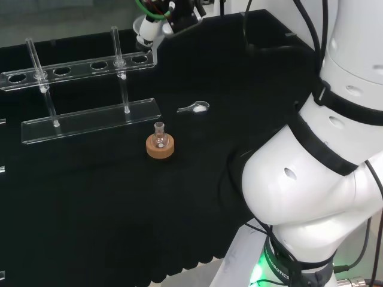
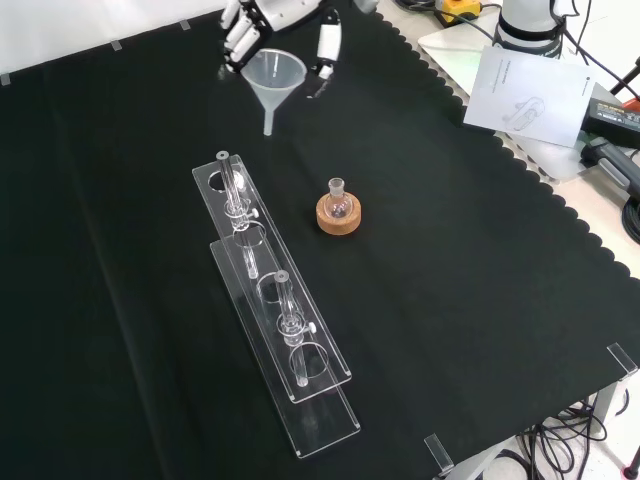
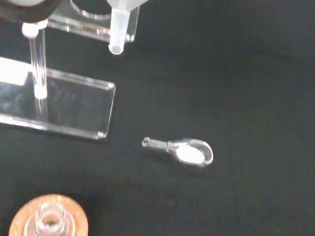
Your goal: Place the funnel on the round-bottom flask.
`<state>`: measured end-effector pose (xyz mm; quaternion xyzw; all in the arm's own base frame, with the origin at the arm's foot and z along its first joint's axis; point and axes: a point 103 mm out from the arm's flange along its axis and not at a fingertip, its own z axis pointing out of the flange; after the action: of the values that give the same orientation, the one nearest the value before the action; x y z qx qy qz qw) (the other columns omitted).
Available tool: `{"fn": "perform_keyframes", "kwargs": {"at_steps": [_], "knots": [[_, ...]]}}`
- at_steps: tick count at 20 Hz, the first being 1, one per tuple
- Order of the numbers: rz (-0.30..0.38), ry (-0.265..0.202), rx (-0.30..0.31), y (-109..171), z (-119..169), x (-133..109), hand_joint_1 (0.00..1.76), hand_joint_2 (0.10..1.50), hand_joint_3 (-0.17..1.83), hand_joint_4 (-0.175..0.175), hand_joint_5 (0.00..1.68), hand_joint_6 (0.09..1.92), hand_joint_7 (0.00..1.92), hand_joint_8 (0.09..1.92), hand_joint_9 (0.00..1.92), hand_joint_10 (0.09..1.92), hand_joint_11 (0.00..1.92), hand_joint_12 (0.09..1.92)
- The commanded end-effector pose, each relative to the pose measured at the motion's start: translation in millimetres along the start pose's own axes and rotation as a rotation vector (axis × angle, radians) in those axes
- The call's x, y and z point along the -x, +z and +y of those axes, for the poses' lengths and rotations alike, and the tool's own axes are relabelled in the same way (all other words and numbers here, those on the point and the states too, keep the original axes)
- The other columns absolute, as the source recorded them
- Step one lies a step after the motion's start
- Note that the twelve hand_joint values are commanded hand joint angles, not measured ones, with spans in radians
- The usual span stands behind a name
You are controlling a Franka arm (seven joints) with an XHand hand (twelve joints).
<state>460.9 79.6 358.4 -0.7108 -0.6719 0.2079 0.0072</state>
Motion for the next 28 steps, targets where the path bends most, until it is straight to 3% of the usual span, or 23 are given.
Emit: {"fn": "perform_keyframes", "kwargs": {"at_steps": [1, 15, 28], "knots": [[-0.005, 0.051, -0.041, 31.3, -37.1, -1.9, 0.75, 0.71, 0.53, -0.067, 0.57, 0.1, 0.69, 0.73, 1.1, 0.53, 0.67, 1.24], [0.037, 0.032, -0.062, 71.6, -47.6, -14.2, 0.75, 0.71, 0.54, -0.068, 0.57, 0.1, 0.69, 0.73, 1.09, 0.53, 0.67, 1.24], [0.023, 0.006, -0.095, 91.0, -45.6, -42.3, 0.75, 0.71, 0.54, -0.068, 0.58, 0.11, 0.69, 0.74, 1.09, 0.53, 0.67, 1.24]]}}
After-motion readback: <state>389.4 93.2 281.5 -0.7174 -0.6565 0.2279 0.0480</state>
